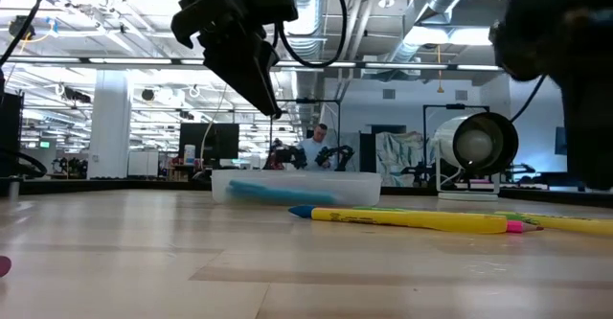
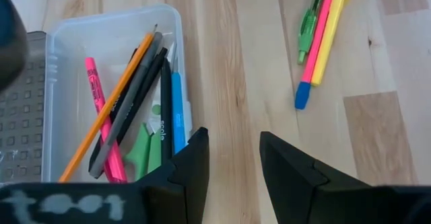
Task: Pick & place school supplies into a supply box
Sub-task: Put the yellow pen into the supply box
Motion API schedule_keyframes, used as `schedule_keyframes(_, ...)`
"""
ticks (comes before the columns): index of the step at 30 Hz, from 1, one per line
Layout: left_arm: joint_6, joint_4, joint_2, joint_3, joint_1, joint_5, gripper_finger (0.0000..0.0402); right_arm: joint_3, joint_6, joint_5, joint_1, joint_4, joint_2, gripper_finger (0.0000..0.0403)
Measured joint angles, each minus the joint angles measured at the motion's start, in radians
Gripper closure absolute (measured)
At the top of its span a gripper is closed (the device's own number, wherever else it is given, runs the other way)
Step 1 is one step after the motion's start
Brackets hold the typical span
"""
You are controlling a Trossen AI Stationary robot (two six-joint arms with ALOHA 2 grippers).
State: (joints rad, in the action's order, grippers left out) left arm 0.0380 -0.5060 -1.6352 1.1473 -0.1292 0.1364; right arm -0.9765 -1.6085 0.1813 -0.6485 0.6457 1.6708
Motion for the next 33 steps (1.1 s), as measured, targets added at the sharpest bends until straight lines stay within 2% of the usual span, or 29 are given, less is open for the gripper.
schedule_keyframes(13,-0.007,-0.012,0.0,0.0,-0.002,0.001,0.0278,-0.001,0.046,-0.071,0.023,-0.042,0.101,0.0283)
schedule_keyframes(24,-0.007,-0.01,0.0,0.0,-0.002,0.002,0.0278,-0.003,0.038,-0.081,0.023,-0.019,0.114,0.0283)
schedule_keyframes(33,-0.012,-0.009,0.0,0.0,-0.002,0.002,0.0278,-0.001,0.039,-0.079,0.029,-0.011,0.116,0.0313)
